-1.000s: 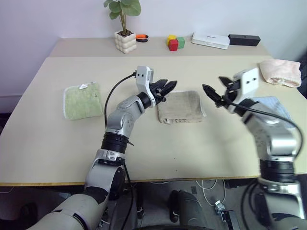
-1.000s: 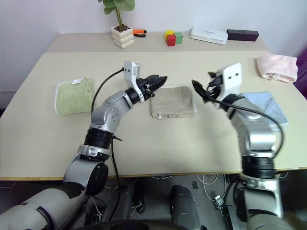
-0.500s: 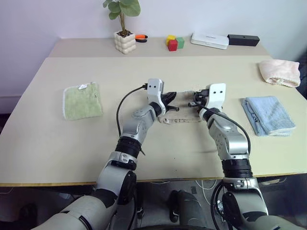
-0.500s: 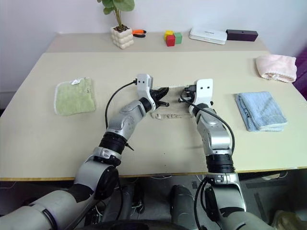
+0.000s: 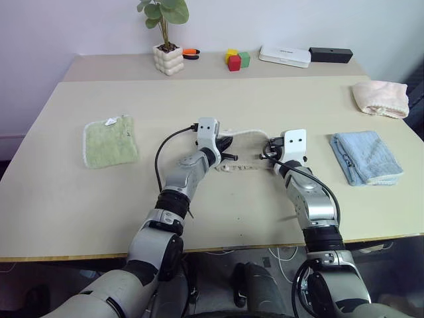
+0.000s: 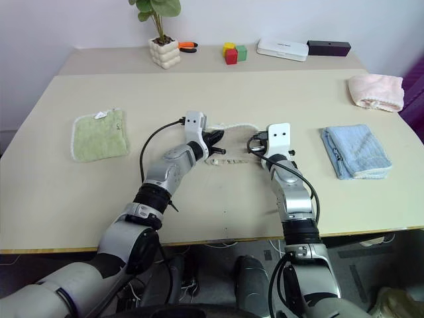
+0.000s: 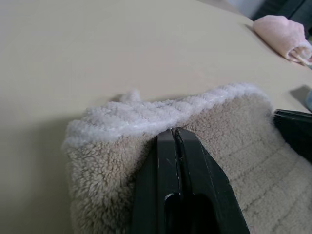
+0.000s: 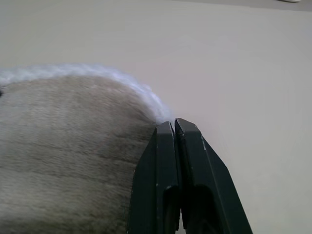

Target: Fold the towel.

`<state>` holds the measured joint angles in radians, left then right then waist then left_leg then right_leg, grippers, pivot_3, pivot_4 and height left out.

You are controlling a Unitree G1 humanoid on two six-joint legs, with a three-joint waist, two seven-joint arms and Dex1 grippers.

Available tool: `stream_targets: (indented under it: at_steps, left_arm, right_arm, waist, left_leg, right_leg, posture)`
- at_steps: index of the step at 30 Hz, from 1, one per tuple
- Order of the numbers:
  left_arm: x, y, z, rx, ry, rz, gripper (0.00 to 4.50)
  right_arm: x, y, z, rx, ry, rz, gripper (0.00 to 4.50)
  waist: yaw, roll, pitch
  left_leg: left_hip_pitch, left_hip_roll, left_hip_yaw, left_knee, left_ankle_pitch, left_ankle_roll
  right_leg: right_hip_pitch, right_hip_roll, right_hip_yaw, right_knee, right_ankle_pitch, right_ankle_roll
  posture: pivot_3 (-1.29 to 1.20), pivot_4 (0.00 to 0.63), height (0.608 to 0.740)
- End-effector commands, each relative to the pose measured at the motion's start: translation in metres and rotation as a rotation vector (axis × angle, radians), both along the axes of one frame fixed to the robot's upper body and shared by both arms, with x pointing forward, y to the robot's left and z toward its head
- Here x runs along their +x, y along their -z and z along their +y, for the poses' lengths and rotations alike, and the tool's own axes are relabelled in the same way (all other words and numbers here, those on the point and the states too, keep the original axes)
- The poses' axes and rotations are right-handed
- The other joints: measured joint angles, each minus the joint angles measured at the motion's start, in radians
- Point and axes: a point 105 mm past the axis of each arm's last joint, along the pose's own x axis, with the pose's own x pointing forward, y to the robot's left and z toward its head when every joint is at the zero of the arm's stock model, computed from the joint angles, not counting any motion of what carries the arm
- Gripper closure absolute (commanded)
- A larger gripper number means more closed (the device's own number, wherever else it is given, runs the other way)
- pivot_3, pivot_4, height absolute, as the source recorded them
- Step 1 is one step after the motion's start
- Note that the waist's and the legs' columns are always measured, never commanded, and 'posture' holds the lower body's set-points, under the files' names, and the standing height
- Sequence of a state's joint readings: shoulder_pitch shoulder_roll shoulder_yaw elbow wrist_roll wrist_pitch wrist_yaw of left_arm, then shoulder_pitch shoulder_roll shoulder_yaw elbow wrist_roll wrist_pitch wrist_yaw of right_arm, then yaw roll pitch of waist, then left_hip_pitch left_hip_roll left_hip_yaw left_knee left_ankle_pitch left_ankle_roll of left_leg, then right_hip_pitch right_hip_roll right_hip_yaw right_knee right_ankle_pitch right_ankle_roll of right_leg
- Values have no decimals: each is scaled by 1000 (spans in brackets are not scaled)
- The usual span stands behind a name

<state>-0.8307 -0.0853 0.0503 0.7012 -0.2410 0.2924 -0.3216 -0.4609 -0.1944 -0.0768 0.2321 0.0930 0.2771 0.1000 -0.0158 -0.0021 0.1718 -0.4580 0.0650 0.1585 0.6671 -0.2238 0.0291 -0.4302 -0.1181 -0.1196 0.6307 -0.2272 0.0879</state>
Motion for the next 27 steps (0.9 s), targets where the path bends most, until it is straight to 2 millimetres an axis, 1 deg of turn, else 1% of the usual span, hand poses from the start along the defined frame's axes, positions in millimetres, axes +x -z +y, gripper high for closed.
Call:
stream_targets:
  at_steps: [1,3,4,6,7,8,10,11,12,15,17,22,25,27]
  left_arm:
    - [-1,-21,6,-45,28,-76,4500]
    - [-2,-37,9,-79,46,-130,3945]
    - [-3,-44,12,-84,48,-161,3640]
    - [-4,-56,19,-94,56,-212,2658]
    - [-4,-59,23,-87,51,-226,2172]
    - [-5,-64,27,-77,56,-255,1732]
    - [-8,-68,31,-55,69,-279,577]
    - [-8,-68,33,-48,74,-280,102]
    - [-11,-70,34,-36,96,-296,44]
    - [-15,-73,44,10,154,-337,44]
    - [-16,-77,56,27,170,-363,44]
    - [-19,-89,82,65,212,-414,44]
    - [-37,-93,95,73,355,-416,44]
    - [-51,-96,106,88,436,-441,44]
  right_arm:
    - [5,-29,-11,6,2,-79,4231]
    - [7,-43,-23,-19,7,-114,3607]
    - [8,-49,-31,-32,17,-125,3156]
    - [9,-61,-46,-55,39,-148,2179]
    - [10,-66,-52,-61,46,-157,1652]
    - [10,-71,-57,-55,53,-164,1220]
    - [10,-78,-60,-11,46,-170,74]
    - [10,-80,-60,14,38,-170,0]
    - [10,-82,-59,50,20,-166,0]
    - [6,-85,-40,129,-107,-131,0]
    - [3,-82,-30,171,-178,-89,0]
    - [-4,-76,-13,249,-298,8,0]
    - [-10,-67,-3,220,-375,90,0]
    - [-11,-61,-5,211,-373,128,0]
  waist:
    - [-1,0,0]
    - [1,0,0]
    - [2,0,0]
    - [3,0,0]
    - [3,0,0]
    - [2,0,0]
    - [1,0,0]
    - [1,0,0]
    - [1,0,0]
    - [1,0,0]
    - [1,1,0]
    - [3,1,0]
    - [0,1,0]
    - [-2,1,0]
  left_leg:
    - [0,0,0,0,0,0]
    - [0,0,0,0,0,0]
    - [-1,0,0,0,0,0]
    - [-1,0,0,0,0,0]
    - [-1,0,0,0,0,0]
    - [-1,0,0,0,0,0]
    - [0,0,0,0,0,0]
    - [0,0,1,0,0,0]
    - [0,0,1,0,0,0]
    - [0,0,1,0,0,0]
    - [0,0,1,0,0,-1]
    - [-1,0,1,0,0,0]
    - [-1,0,1,0,0,0]
    - [-1,1,1,-1,0,-1]
  right_leg:
    - [0,0,0,0,0,0]
    - [-1,0,0,0,0,0]
    - [-1,0,0,0,0,0]
    - [-1,0,0,0,0,0]
    - [-1,0,0,0,0,0]
    - [-1,0,0,0,0,0]
    - [-1,0,0,0,0,0]
    - [-1,0,0,0,0,0]
    - [-1,0,0,0,0,0]
    - [-1,0,0,0,0,0]
    - [-1,0,0,1,0,0]
    - [-1,0,0,1,0,0]
    - [-1,0,0,1,0,0]
    - [-2,0,0,1,0,0]
  posture:
    - [0,150,740]
    - [0,150,740]
    - [0,150,740]
    - [0,150,740]
    - [0,150,740]
    - [0,150,740]
    - [0,150,740]
    - [0,150,740]
    - [0,150,740]
    - [0,150,740]
    - [0,150,740]
    - [0,150,740]
    - [0,150,740]
    - [0,150,740]
